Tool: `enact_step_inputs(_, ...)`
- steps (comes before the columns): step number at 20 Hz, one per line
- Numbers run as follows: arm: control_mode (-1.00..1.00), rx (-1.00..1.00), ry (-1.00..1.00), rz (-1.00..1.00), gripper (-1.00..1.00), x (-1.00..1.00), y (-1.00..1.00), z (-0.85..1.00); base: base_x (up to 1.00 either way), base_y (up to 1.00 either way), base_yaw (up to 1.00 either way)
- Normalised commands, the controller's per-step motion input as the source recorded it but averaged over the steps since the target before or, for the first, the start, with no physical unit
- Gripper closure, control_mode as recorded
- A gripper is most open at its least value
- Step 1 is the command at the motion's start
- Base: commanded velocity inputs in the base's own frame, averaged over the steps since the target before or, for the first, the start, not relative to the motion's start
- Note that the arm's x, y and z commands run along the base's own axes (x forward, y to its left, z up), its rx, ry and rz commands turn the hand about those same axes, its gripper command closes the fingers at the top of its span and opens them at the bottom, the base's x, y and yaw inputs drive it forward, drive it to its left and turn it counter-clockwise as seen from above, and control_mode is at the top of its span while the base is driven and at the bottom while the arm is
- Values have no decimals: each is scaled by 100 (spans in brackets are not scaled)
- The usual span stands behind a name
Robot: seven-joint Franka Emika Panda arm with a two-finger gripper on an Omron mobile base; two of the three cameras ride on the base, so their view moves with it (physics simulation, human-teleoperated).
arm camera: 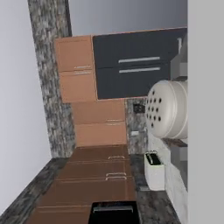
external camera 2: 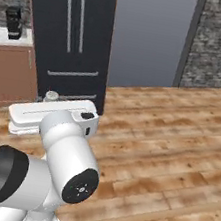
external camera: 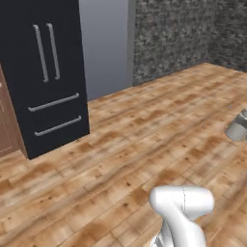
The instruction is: Retrieve the shaker from the cabinet and place it next the steak on a plate on the dining table.
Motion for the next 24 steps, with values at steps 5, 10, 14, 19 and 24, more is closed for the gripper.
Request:
enact_step_inputs(5,100,0,0,0,100,0,0,0,0,0,-100)
enact_step_inputs(10,100,0,0,0,100,0,0,0,0,0,-100)
enact_step_inputs(14,100,0,0,0,100,0,0,0,0,0,-99)
enact_step_inputs(19,100,0,0,0,100,0,0,0,44,51,-66)
enact_step_inputs(24,100,0,0,0,100,0,0,0,27,100,-19)
